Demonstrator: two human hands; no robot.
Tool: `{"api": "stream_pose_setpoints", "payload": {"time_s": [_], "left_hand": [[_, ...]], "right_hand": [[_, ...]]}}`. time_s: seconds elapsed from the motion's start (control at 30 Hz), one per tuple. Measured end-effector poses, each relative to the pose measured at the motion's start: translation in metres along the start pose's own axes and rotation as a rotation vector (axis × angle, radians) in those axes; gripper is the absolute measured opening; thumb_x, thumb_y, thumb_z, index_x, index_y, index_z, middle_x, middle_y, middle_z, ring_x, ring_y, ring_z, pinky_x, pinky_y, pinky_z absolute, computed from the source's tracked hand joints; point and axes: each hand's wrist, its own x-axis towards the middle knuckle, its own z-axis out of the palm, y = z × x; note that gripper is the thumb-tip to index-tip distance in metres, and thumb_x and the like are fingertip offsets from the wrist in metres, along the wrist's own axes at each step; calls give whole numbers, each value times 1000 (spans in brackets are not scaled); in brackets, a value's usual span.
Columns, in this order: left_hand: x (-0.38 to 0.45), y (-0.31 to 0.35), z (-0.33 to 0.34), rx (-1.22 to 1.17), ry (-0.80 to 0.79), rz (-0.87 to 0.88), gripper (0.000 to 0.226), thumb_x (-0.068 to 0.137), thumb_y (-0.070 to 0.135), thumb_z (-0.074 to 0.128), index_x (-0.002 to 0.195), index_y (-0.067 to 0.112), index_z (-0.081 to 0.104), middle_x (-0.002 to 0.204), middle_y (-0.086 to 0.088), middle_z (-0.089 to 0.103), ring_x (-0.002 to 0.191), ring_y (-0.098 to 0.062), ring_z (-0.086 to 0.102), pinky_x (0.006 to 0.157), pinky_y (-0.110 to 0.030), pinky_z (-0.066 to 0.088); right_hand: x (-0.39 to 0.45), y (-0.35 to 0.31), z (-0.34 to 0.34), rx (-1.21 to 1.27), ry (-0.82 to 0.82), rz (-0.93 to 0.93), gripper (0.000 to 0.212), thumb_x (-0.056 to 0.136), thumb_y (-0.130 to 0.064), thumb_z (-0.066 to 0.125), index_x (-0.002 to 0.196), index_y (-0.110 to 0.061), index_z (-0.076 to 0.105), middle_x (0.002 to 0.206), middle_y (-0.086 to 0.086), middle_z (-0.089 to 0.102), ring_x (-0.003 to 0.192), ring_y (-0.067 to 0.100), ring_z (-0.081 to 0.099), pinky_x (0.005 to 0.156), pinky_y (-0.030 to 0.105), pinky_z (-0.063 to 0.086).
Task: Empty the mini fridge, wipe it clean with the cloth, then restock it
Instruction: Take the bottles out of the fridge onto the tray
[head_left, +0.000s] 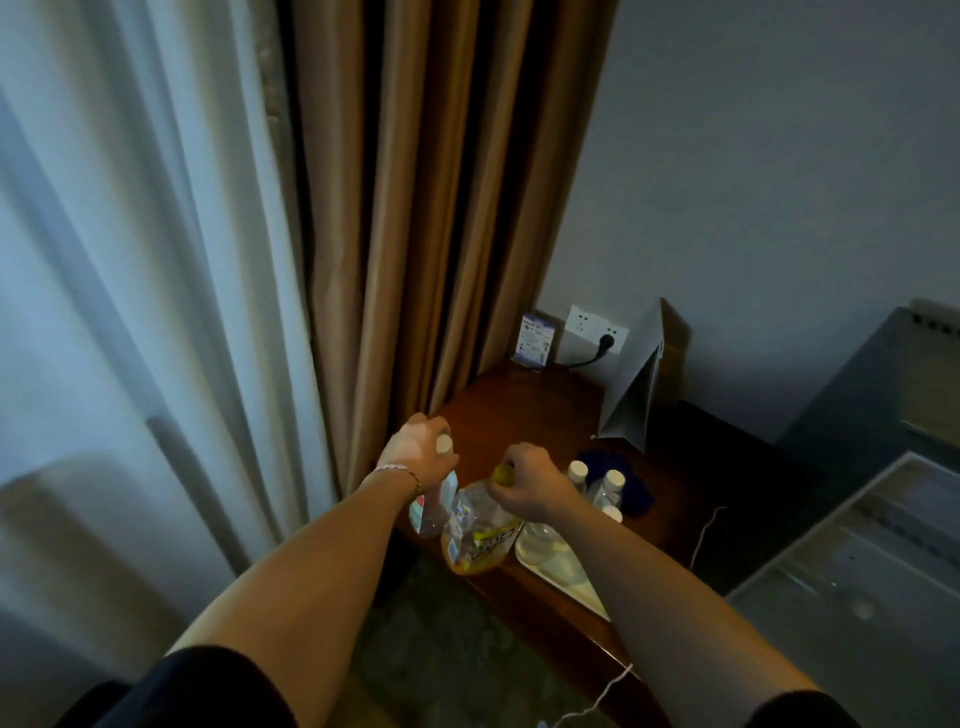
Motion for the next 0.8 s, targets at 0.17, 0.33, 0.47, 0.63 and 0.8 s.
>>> {"api": "stream_pose_setpoints", "payload": {"time_s": [0.17, 0.33, 0.47, 0.63, 0.8], "left_hand": [[33, -13, 5, -20, 14, -64, 21, 86, 30, 69, 104, 23, 61, 108, 0, 49, 94, -23, 58, 84, -38, 53], [70, -11, 27, -17, 19, -106, 23, 87, 30, 69, 107, 23, 61, 111, 1, 48, 95, -21, 57, 83, -34, 53], [105, 0, 46, -14, 15, -108, 26, 87, 27, 69, 112, 24, 62, 113, 3, 47, 98, -20, 57, 82, -31, 50], [146, 14, 68, -20, -6, -129, 28, 89, 29, 68, 115, 25, 60, 118, 4, 48, 102, -20, 57, 87, -35, 53], [181, 18, 90, -7, -63, -136, 30, 90, 30, 66, 119, 25, 59, 118, 5, 47, 102, -21, 58, 89, -37, 54]], "right_hand": [[49, 5, -2, 12, -23, -29, 29, 91, -30, 65, 101, -4, 56, 101, 7, 45, 90, 27, 52, 70, 38, 44], [99, 25, -11, -2, -25, -69, 22, 88, -27, 66, 91, -9, 54, 100, 7, 46, 86, 23, 51, 69, 37, 46], [134, 53, -21, 7, -34, -33, 22, 87, -25, 68, 95, -10, 54, 104, 6, 45, 87, 23, 51, 69, 36, 48], [168, 88, -28, 22, -20, 2, 21, 90, -24, 66, 93, -14, 48, 105, 2, 40, 87, 20, 49, 69, 32, 40], [195, 111, -29, 35, -47, 73, 16, 90, -22, 63, 95, -12, 50, 109, 3, 40, 89, 24, 52, 75, 39, 49]]}}
